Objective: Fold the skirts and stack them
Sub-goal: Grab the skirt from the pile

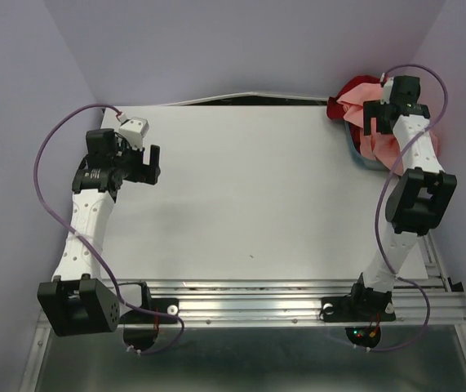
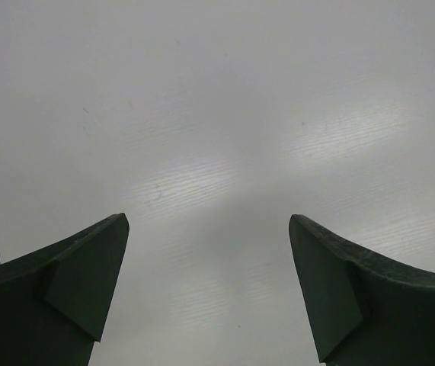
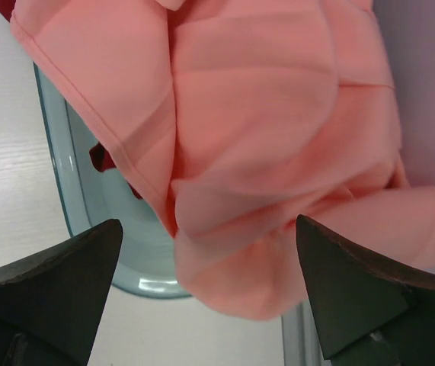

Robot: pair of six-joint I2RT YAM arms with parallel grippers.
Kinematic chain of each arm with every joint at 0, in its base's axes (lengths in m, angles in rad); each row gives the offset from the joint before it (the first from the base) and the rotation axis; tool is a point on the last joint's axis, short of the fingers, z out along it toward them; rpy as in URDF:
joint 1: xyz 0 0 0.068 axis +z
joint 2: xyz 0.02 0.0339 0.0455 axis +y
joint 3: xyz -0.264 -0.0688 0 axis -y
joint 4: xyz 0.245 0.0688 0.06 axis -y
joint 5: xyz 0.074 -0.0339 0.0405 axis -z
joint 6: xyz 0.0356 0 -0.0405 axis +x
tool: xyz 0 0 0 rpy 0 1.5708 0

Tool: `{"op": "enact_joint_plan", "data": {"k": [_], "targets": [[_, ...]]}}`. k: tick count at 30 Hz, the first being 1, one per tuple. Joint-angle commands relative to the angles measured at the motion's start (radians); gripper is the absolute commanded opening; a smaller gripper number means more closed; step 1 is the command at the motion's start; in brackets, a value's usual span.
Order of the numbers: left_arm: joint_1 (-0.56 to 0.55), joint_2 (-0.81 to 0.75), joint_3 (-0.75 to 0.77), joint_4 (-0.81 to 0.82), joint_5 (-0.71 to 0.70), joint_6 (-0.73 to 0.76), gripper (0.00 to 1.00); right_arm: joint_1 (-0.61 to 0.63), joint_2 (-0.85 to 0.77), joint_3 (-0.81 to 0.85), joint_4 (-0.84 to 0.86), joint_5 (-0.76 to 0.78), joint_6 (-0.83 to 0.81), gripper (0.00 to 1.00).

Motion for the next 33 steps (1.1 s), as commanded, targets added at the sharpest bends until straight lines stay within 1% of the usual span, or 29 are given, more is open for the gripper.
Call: {"op": "enact_joint_plan", "data": {"k": [1,4,7,11,13,14,15,16,18,19,21,22,24,25,30,33], "targets": [[-0.005,0.016,-0.002,0.040,-0.005,-0.013,0.99,0.003,0.121,0.123,-0.010,-0.004,0.028,1.00],[-0.003,0.023,-0.002,0.042,-0.011,-0.016,0.99,0.003,0.185,0.172,-0.014,-0.060,0.042,1.00],[-0.005,0.029,-0.005,0.045,-0.016,-0.019,0.99,0.003,0.238,0.196,-0.013,-0.082,0.051,1.00],[-0.005,0.040,-0.006,0.048,-0.017,-0.024,0.99,0.003,0.282,0.219,0.021,-0.004,0.062,1.00],[-0.005,0.043,-0.005,0.046,-0.020,-0.025,0.99,0.003,0.272,0.210,0.063,0.046,0.077,0.99],[-0.005,0.043,-0.005,0.048,-0.022,-0.028,0.99,0.003,0.247,0.203,0.079,0.057,0.080,0.97],[-0.005,0.043,-0.005,0.049,-0.023,-0.030,0.99,0.003,0.230,0.184,0.096,0.065,0.080,0.93],[-0.005,0.042,-0.006,0.054,-0.023,-0.031,0.99,0.003,0.215,0.175,0.110,0.079,0.080,0.81],[-0.005,0.040,-0.011,0.059,-0.016,-0.033,0.99,0.003,0.170,0.160,0.140,0.097,0.067,0.67],[-0.005,0.039,-0.013,0.063,-0.013,-0.036,0.99,0.003,0.160,0.152,0.150,0.111,0.061,0.49],[-0.005,0.039,-0.017,0.066,-0.008,-0.037,0.99,0.003,0.143,0.153,0.159,0.120,0.053,0.32],[-0.005,0.037,-0.016,0.068,-0.005,-0.039,0.99,0.003,0.126,0.163,0.157,0.122,0.042,0.18],[-0.005,0.033,-0.016,0.069,-0.005,-0.042,0.99,0.003,0.109,0.170,0.157,0.131,0.027,0.06],[-0.005,0.031,-0.017,0.074,-0.004,-0.044,0.99,0.003,0.092,0.176,0.157,0.137,0.015,0.01],[-0.005,0.020,-0.020,0.088,-0.003,-0.048,0.99,-0.006,0.032,0.236,0.159,0.117,0.016,0.01],[-0.005,0.019,-0.014,0.091,-0.008,-0.053,0.99,-0.006,-0.026,0.277,0.159,0.038,0.031,0.01]]}}
